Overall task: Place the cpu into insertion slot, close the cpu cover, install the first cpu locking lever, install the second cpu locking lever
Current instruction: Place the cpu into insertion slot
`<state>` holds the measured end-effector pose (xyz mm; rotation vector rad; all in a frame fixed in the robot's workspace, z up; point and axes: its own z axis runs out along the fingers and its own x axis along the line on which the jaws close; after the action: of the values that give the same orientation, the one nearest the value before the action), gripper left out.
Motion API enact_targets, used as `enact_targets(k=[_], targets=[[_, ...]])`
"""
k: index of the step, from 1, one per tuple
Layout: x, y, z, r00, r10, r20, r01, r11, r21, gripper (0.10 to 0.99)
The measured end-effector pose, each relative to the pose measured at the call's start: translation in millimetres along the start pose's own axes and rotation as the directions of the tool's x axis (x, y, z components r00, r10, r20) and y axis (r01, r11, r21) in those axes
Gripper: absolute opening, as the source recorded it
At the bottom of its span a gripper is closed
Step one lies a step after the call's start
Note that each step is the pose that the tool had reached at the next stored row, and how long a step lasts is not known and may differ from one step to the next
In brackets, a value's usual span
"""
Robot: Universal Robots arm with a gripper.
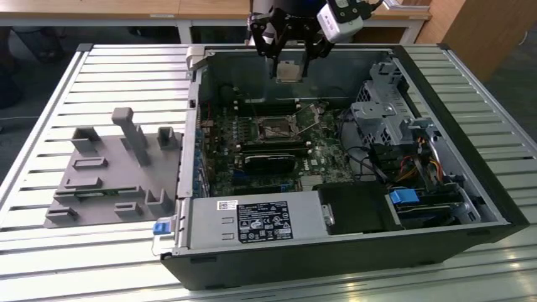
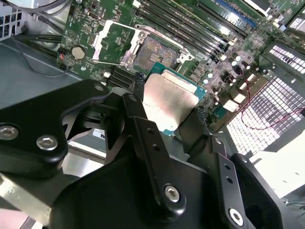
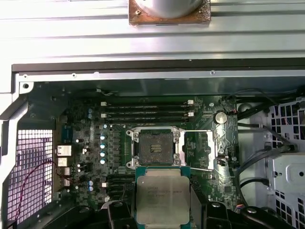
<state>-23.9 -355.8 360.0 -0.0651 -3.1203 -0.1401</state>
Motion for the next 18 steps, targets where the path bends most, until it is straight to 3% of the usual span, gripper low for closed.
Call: enact_targets(k=[10, 18], targets=[[0.2, 0.2, 0.6, 0.9957, 0.093, 0.0083, -0.093, 0.9957, -0.002, 0.541], [0.1, 0.1, 1.4, 0.9784, 0.206, 0.0181, -0.206, 0.9785, -0.005, 0.541]])
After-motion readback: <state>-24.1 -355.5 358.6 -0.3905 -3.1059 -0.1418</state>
